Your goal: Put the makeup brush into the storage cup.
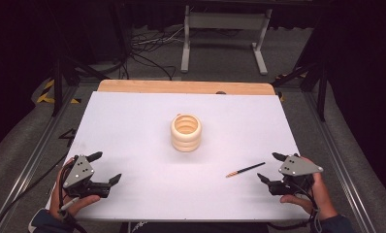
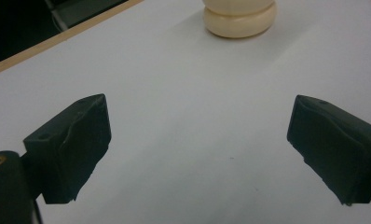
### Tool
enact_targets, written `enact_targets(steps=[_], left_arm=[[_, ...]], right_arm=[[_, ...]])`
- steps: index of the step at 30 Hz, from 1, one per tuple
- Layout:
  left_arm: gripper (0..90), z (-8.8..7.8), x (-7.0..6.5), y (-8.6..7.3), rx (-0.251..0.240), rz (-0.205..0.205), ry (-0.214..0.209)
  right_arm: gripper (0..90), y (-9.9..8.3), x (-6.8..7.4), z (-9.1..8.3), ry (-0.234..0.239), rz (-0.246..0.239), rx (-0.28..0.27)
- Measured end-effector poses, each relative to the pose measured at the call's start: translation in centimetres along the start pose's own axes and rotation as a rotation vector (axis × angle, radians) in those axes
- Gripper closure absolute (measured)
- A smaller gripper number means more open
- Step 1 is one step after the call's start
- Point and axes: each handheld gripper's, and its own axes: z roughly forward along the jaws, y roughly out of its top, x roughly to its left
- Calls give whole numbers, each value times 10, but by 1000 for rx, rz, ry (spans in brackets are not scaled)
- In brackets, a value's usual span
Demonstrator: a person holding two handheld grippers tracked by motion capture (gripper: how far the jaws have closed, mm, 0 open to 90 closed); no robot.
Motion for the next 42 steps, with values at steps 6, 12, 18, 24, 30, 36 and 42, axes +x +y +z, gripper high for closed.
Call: enact_targets(steps=[6, 12, 18, 24, 30, 36, 42], left_arm=[[71, 1, -1, 0, 12, 6, -2], [71, 2, -1, -1, 19, 5, -2], [72, 2, -1, -1, 26, 2, -8], [73, 3, -1, -2, 29, 4, -12], [73, 2, -2, -2, 27, 4, -20], [74, 2, -1, -2, 25, 2, -25], [73, 2, -1, -3, 27, 0, -32]], right_arm=[[183, 16, 2, 13, 53, -100, 87], [205, 27, 3, 26, 98, -194, 159], [287, 36, 8, 44, 158, -293, 250], [370, 48, 13, 60, 223, -387, 335], [469, 58, 15, 75, 291, -438, 405], [560, 66, 18, 85, 323, -466, 453], [612, 68, 21, 95, 345, -500, 493]])
